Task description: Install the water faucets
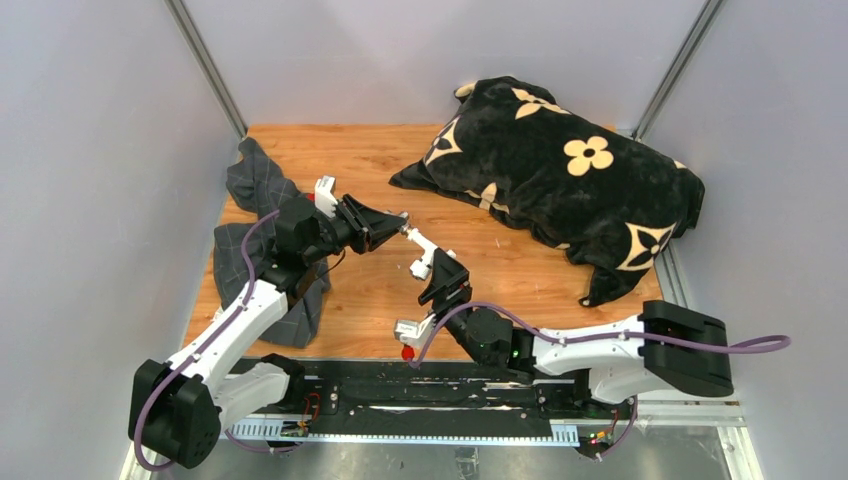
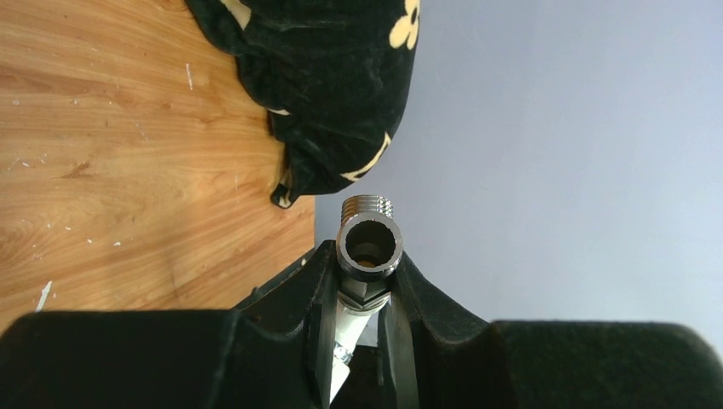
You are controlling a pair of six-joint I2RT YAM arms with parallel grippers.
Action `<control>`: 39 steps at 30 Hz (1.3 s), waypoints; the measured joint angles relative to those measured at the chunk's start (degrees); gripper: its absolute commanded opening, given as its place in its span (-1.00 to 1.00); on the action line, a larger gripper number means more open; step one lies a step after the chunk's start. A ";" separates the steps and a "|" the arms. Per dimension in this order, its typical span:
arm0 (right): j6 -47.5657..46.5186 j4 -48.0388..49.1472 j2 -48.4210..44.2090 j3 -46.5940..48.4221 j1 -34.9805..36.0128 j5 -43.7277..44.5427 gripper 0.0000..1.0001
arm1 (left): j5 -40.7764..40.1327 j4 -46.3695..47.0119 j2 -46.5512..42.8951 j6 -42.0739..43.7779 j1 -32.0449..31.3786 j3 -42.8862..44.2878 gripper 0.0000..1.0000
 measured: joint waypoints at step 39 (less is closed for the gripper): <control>30.97 -6.95 -2.82 8.44 -8.22 -8.63 -0.99 | 0.17 3.74 0.33 -0.61 0.33 -0.52 -1.00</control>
